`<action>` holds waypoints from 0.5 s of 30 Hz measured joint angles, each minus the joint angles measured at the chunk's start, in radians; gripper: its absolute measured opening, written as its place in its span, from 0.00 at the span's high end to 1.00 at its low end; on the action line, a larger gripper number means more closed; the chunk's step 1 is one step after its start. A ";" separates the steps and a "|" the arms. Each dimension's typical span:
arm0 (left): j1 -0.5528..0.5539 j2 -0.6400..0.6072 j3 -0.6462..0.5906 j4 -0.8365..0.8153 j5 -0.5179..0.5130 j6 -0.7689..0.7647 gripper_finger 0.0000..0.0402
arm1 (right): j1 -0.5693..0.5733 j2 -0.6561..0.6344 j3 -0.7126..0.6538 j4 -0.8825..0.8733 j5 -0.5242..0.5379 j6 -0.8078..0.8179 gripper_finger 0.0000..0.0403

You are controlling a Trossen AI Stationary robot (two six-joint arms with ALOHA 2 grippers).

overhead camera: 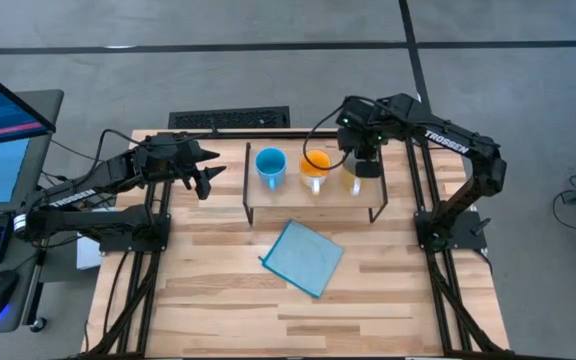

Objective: Stack small to large cups/mugs on shelf
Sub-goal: Put the light yellow mug on the shelf

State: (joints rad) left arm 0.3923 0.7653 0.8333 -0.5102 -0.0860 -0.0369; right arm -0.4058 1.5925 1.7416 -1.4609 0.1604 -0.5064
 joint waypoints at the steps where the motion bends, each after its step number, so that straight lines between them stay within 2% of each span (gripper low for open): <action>1: 0.000 0.000 0.000 0.000 0.000 0.000 0.52 | 0.001 0.000 0.000 0.000 0.000 -0.004 0.77; 15: 0.000 0.000 0.000 0.000 -0.006 -0.002 0.52 | 0.006 0.000 0.000 0.000 0.000 -0.057 0.77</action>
State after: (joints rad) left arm 0.3925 0.7650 0.8333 -0.5102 -0.0925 -0.0391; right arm -0.3996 1.5925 1.7416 -1.4609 0.1600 -0.5637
